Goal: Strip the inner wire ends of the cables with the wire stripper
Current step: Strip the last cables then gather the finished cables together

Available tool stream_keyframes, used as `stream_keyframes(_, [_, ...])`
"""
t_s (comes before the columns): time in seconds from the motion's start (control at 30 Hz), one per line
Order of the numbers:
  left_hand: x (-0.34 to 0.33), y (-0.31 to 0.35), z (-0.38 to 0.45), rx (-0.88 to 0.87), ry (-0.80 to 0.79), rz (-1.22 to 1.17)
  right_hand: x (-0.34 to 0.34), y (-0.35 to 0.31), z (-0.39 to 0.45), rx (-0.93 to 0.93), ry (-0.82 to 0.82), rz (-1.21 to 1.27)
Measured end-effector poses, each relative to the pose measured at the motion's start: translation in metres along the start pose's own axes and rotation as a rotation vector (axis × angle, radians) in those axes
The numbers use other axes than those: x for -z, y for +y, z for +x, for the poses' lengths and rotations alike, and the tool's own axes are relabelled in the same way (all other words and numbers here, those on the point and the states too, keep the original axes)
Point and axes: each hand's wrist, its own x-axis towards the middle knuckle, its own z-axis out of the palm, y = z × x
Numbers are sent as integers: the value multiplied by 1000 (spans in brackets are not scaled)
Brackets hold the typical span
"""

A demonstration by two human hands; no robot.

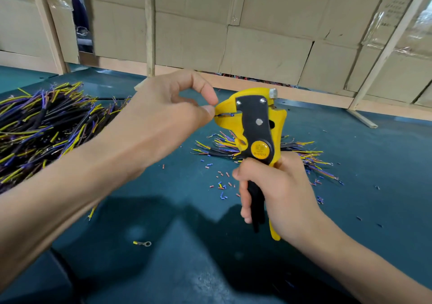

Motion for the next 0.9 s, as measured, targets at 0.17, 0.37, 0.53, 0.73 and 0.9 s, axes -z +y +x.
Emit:
stream_keyframes(0.17, [-8,-8,-4,-158,161,459,-2,4,2,-21,110,-153])
stream_keyframes(0.37, [-4,-19,-4,-336,290,822,9,6,9,-88,131,-89])
stream_keyframes(0.53, [24,-24,14,-173,268,518,28,1,22,-216,-116,381])
stream_keyframes(0.73, [10,-24,10,-191,32,95,18,11,20,-48,-123,503])
stream_keyframes(0.9, [-6,-27,0,-233,-127,36,19,8,21,121,7,488])
